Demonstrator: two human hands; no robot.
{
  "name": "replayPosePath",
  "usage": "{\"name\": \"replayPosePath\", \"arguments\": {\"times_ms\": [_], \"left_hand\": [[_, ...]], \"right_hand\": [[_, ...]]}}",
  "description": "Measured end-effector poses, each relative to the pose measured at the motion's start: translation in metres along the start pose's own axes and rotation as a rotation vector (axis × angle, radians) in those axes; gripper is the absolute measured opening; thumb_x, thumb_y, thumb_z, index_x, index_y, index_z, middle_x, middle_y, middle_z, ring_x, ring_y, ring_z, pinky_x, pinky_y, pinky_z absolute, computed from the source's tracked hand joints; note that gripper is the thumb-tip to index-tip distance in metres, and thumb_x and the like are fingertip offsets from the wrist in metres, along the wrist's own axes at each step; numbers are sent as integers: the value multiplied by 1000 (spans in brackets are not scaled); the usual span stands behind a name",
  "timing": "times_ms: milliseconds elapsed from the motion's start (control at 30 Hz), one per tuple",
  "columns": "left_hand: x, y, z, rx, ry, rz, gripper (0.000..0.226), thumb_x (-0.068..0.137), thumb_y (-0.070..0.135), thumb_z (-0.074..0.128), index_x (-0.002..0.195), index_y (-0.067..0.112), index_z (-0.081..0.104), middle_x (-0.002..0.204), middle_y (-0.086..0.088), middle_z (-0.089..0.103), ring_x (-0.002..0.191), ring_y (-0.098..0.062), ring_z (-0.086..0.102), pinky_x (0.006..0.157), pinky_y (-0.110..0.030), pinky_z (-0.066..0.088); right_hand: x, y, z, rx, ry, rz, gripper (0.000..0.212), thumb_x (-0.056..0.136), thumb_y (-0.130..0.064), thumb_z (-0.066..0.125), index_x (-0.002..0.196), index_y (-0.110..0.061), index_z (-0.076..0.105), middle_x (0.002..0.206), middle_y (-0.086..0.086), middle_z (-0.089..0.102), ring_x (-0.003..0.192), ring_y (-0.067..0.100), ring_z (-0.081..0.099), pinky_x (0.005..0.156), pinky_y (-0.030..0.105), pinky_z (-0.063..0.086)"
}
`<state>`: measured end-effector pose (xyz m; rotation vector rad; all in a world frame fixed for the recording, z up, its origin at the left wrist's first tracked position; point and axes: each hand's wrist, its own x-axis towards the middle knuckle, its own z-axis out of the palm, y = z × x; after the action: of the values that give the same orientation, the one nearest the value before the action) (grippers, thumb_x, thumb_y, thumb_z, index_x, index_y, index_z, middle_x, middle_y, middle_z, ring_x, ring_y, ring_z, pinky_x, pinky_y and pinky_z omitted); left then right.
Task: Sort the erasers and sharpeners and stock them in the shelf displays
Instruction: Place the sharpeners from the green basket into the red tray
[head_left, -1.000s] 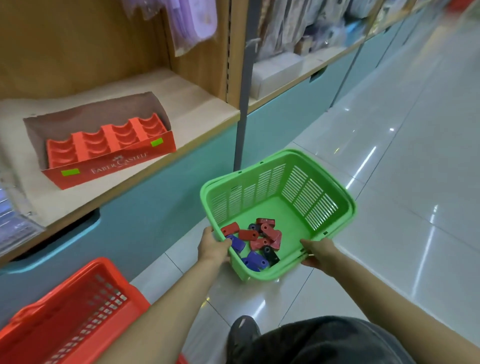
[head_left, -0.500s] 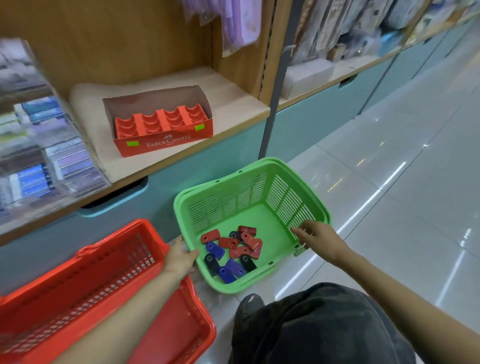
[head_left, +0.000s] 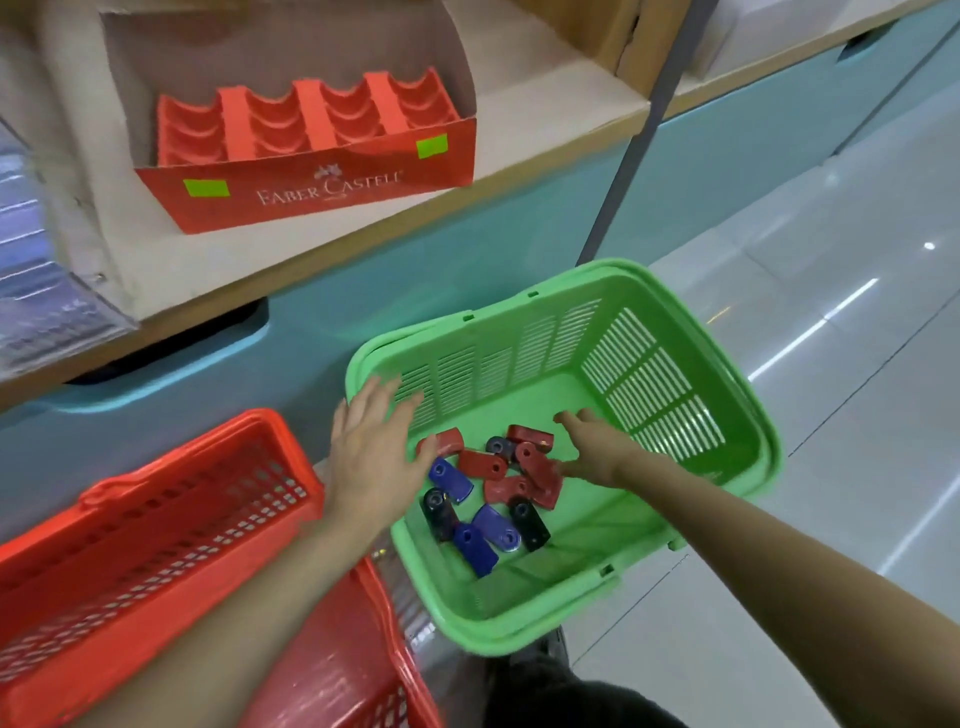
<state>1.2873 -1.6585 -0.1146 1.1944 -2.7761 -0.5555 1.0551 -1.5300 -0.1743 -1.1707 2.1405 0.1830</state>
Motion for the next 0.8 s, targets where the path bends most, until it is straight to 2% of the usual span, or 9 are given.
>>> {"name": "replayPosePath", "arguments": {"times_ms": [133,233,367,533,600,667,733,800], "left_hand": [[-1,-6,11,66,70,34,42,83,31,59,118,9,63,131,-14,55,131,-33,41,106,-51,32],[-2,-6,13,97,71,3,36,81,25,68,114,10,65,129,-12,56,132,-32,41,107,-57,26],[-4,-2,10,97,83,-31,33,79,19,70,111,12,66,127,-13,57,134,-32,38,109,-58,13],[2,8,4,115,131,107,28,76,13,71,104,12,67,117,-10,61,129,-31,45,108,-53,13],[10,21,-4,72,4,155,27,85,17,63,112,16,63,116,-2,62,123,-26,51,113,-46,22],[29,32,-5,13,-222,143,30,94,23,53,123,21,55,121,4,59,115,-20,54,105,-37,39],[55,38,11,48,-473,116,36,93,25,55,129,23,49,125,2,57,111,-21,56,95,-37,46],[79,41,36,41,-627,101,45,90,26,62,131,20,47,129,-2,55,113,-22,55,95,-38,47]], "right_hand": [[36,-2,30,52,-96,71,98,76,-38,75,148,-16,12,141,18,30,127,38,38,108,49,34],[54,-12,49,176,-139,114,90,78,-30,73,145,-16,15,134,17,33,118,36,46,103,48,40],[68,-16,56,245,-74,139,75,77,-29,72,135,-15,27,125,15,38,109,35,50,96,45,46],[73,-5,48,285,-8,119,70,73,-20,76,129,-10,35,122,14,39,102,32,53,85,36,46],[69,-2,44,305,-11,130,69,73,-20,76,127,-10,36,121,14,39,98,31,52,84,35,47],[64,-3,37,329,-24,119,67,74,-21,75,128,-10,36,121,14,40,94,28,51,82,35,48],[60,-5,25,297,-17,66,65,74,-21,74,126,-9,36,118,14,40,90,27,50,78,33,46],[57,-4,12,231,14,6,64,73,-23,76,122,-8,38,113,12,43,91,28,52,78,35,47]]}}
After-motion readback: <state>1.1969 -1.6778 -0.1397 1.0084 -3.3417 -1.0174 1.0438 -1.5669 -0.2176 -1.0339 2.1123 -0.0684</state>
